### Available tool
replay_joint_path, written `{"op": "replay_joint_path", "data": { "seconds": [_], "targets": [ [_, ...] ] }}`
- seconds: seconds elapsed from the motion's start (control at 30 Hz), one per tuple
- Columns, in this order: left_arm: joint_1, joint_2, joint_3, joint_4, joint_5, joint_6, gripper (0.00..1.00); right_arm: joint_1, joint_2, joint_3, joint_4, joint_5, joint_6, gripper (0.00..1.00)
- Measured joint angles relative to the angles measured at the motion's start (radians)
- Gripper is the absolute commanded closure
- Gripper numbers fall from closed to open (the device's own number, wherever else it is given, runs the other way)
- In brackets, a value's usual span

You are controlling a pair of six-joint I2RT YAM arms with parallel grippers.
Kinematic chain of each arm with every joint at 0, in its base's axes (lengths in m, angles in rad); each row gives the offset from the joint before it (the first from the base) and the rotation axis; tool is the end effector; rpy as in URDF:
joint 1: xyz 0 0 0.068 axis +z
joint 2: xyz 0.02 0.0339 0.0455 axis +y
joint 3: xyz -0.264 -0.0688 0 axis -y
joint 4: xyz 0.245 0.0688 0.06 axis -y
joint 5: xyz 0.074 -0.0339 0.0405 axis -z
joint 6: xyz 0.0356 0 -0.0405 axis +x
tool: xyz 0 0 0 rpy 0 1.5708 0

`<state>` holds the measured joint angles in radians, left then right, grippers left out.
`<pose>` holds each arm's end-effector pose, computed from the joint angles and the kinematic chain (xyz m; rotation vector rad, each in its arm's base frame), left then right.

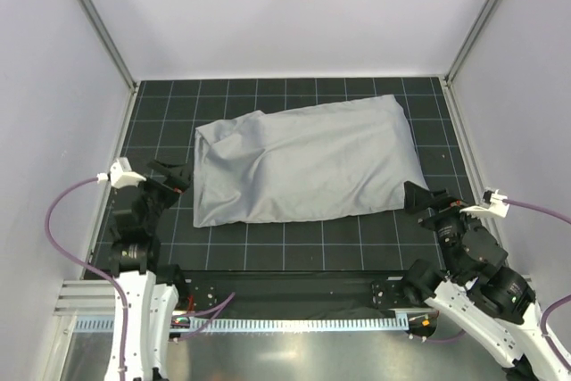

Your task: Put the pillow into the pillowcase

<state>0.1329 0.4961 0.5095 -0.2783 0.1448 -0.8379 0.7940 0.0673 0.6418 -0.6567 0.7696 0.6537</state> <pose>0.1369 0.0131 0.2738 -0.7833 1.7080 -0.6231 0.0379 0.0032 0.3066 0.4671 1.5834 0.4741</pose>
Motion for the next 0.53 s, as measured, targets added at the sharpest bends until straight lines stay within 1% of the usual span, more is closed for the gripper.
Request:
{"op": "replay_joint_path", "data": {
  "seconds": [0.1, 0.2, 0.33, 0.53],
  "targets": [
    [0.0, -0.126, -0.059, -0.04, -0.002, 0.039, 0.0, 0.002, -0.028, -0.018, -0.025, 0.032, 0.026, 0.05],
    [0.0, -0.185, -0.077, -0.047, 0.004, 0.058, 0.0, 0.025, -0.033, -0.027, -0.059, 0.07, 0.056, 0.05],
    [0.0, -0.203, -0.08, -0.047, 0.007, 0.065, 0.0, 0.084, -0.033, -0.027, -0.1, 0.121, 0.095, 0.05],
    [0.0, -0.185, -0.081, -0.048, 0.014, 0.066, 0.0, 0.171, -0.044, -0.027, -0.155, 0.19, 0.15, 0.04]
  ]
}}
